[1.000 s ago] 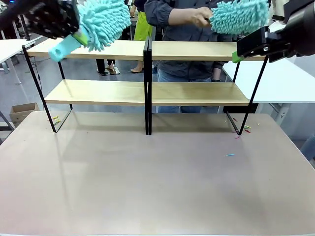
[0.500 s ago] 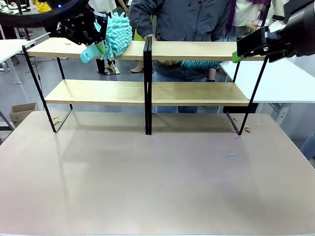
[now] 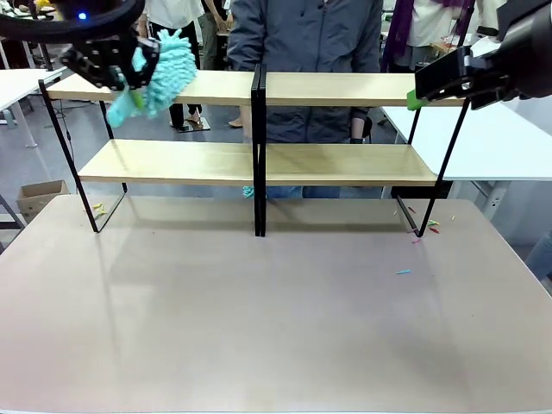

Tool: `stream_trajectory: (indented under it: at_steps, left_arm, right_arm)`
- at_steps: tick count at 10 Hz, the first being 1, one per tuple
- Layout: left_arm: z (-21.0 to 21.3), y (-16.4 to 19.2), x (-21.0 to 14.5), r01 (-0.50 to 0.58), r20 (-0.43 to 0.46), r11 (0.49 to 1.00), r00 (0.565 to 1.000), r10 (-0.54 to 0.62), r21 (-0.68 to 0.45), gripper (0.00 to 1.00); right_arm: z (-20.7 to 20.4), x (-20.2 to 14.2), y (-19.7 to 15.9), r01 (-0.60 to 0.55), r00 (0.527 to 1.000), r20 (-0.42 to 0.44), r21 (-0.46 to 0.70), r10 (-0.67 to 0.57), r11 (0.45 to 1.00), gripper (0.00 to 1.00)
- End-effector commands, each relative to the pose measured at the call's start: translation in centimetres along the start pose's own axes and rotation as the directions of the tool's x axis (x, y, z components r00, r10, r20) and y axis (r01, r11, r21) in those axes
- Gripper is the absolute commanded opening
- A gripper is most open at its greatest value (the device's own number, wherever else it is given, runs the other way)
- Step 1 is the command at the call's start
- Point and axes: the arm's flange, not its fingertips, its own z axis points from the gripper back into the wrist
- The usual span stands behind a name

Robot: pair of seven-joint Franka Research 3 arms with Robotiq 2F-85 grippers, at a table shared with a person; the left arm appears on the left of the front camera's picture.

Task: Clean the shelves.
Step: Clean another randomly selected level of the Shelf with the Duster.

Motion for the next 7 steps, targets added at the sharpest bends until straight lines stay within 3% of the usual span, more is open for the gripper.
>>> stream_trajectory:
  at_steps: [1, 4, 5, 7]
  left_arm:
    - [0.4, 2.8, 0.2, -0.086, -0.037, 0.985, 0.995, 0.093, 0.147, 0.12]
    - [1.2, 9.8, 1.7, -0.266, -0.061, 0.946, 0.958, 0.281, 0.185, 0.12]
    - [2.0, 11.6, 1.7, -0.332, 0.003, 0.936, 0.943, 0.334, 0.119, 0.12]
    - [2.9, 12.2, 1.3, -0.332, 0.097, 0.943, 0.939, 0.331, -0.011, 0.12]
  right_arm:
    - [0.0, 0.0, 0.0, 0.004, 1.0, -0.001, 0.001, -0.004, 1.0, 1.0]
    - [0.0, 0.0, 0.0, 0.004, 1.0, -0.001, 0.001, -0.004, 1.0, 1.0]
    - [0.0, 0.0, 0.0, 0.004, 1.0, -0.001, 0.001, -0.004, 1.0, 1.0]
    - [0.0, 0.0, 0.0, 0.004, 1.0, -0.001, 0.001, -0.004, 1.0, 1.0]
